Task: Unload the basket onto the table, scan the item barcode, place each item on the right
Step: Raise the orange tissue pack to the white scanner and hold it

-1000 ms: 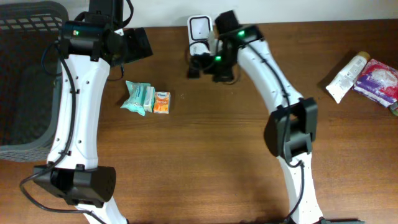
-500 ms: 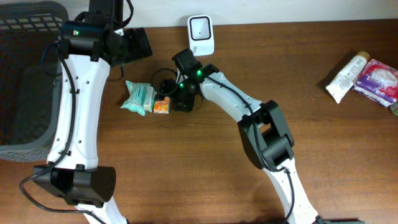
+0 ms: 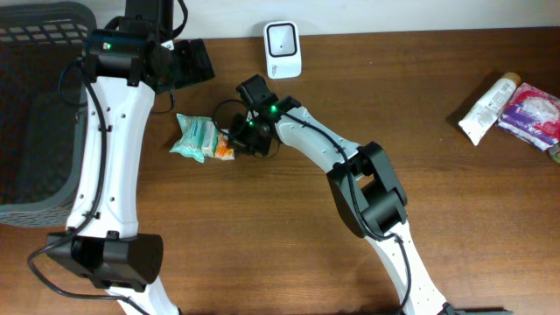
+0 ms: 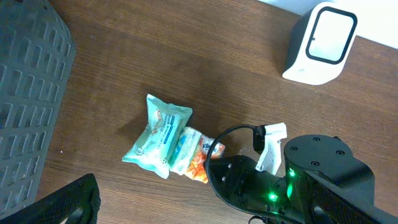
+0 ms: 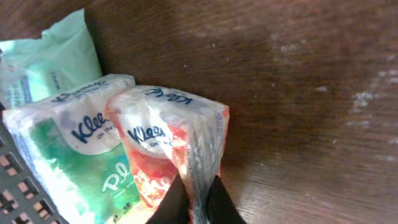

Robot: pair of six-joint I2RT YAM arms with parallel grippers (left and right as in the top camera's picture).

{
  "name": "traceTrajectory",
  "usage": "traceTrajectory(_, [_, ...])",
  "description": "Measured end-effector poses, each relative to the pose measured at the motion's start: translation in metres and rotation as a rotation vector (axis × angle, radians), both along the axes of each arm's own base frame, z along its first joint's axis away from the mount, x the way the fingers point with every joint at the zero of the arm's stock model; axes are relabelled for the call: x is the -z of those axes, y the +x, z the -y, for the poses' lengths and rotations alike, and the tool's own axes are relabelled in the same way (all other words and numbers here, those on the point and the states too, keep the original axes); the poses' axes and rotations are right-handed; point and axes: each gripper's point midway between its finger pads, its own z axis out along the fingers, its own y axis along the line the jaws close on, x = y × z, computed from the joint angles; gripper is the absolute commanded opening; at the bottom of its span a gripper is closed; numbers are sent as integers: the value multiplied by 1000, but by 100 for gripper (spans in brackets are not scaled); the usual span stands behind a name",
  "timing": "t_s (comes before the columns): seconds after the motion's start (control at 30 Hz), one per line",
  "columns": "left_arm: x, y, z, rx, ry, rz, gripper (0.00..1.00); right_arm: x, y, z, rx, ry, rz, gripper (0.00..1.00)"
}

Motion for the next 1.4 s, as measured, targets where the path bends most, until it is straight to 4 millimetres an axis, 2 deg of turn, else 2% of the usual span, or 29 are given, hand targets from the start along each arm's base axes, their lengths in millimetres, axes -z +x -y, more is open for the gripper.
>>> traceTrajectory(0.1, [0, 0, 0, 0, 0, 0, 99, -7, -10, -3, -99, 74, -22, 4])
traceTrajectory(0.17, [0, 0, 0, 0, 0, 0, 99, -21, -16, 0, -206, 191, -34, 4])
traceTrajectory(0.23, [0, 0, 0, 0, 0, 0, 99, -38, -19, 19, -308, 331, -49, 4])
traceTrajectory(0.3, [0, 0, 0, 0, 0, 0, 99, -51, -14, 59, -341, 441, -62, 4])
traceTrajectory(0.37, [0, 0, 0, 0, 0, 1, 99, -55, -9, 96, -332, 479, -62, 4])
traceTrajectory(0.4, [0, 0, 0, 0, 0, 1, 99, -57, -6, 119, -325, 496, -46, 4])
traceTrajectory(0.43, [0, 0, 0, 0, 0, 0, 99, -59, -3, 132, -324, 513, -30, 4])
traceTrajectory(0.47, [0, 0, 0, 0, 0, 1, 99, -67, 0, 157, -328, 565, 22, 4])
traceTrajectory(0.6, [0, 0, 0, 0, 0, 0, 99, -97, 19, 188, -323, 737, 229, 4])
traceTrajectory(0.7, [0, 0, 0, 0, 0, 0, 99, -110, 32, 201, -318, 804, 348, 4])
traceTrajectory(0.97, [0, 0, 0, 0, 0, 0, 99, -120, 45, 203, -365, 834, 496, 4])
traceTrajectory(1.1, [0, 0, 0, 0, 0, 0, 99, -139, 60, 201, -430, 819, 633, 4])
traceTrajectory(1.27, [0, 0, 0, 0, 0, 1, 99, -160, 71, 181, -530, 817, 770, 4])
traceTrajectory(1.4, [0, 0, 0, 0, 0, 1, 99, -169, 80, 173, -536, 828, 770, 4])
